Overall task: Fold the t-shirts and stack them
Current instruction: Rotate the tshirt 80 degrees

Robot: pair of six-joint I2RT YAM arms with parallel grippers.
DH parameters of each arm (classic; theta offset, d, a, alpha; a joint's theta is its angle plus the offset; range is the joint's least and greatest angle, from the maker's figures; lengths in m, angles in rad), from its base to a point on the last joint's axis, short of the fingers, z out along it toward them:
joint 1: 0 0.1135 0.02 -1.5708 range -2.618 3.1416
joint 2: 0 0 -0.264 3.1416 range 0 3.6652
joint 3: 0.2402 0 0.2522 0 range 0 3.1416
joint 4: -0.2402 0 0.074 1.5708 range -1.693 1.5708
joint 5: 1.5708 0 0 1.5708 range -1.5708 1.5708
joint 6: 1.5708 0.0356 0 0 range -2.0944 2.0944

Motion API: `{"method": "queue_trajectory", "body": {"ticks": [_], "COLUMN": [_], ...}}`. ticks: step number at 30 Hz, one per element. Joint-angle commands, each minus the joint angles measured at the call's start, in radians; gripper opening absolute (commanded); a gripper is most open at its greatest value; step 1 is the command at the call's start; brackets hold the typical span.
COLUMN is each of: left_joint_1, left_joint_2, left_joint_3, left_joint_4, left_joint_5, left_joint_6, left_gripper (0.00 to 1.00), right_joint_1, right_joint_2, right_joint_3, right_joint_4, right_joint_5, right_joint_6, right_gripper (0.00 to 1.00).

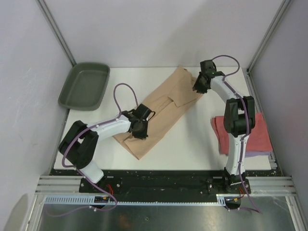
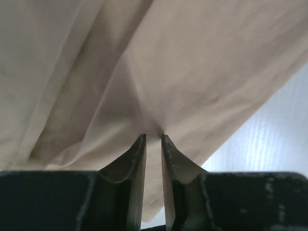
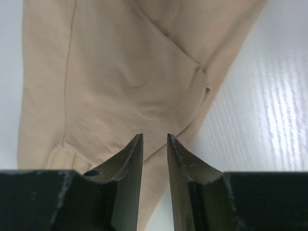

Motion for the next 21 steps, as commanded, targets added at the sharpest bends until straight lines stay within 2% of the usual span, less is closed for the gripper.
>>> {"method": "queue_trajectory", "body": {"ticks": [1, 6, 12, 17, 21], "left_joint_1": [-0.006, -0.058, -0.161, -0.238, -0.286], "left_joint_2": [-0.062, -0.05, 0.013, 0.106, 0.223], "left_joint_3": [-0.05, -0.09, -0.065, 0.044, 0.223], "left_joint_4": [0.007, 0.007, 0.014, 0.029, 0.046], "left_joint_5": [-0.098, -0.082, -0.008, 0.093, 0.188], "left_joint_6": [0.018, 0.002, -0.032, -0.061, -0.094], "left_gripper": [0.23, 0.23, 0.23, 0.23, 0.23], "right_joint_1": [0.006, 0.001, -0.025, -0.05, -0.073], "right_joint_2": [0.07, 0.13, 0.203, 0.279, 0.36], "right_joint_3": [0.041, 0.076, 0.116, 0.213, 0.37], "right_joint_4": [0.053, 0.04, 0.022, -0.009, -0.055], "right_joint_5": [-0.013, 0.016, 0.033, 0.06, 0.061], "right_joint_6": [0.029, 0.027, 0.022, 0.008, -0.005], "right_gripper": [0.31, 0.3, 0.3, 0.29, 0.29]}}
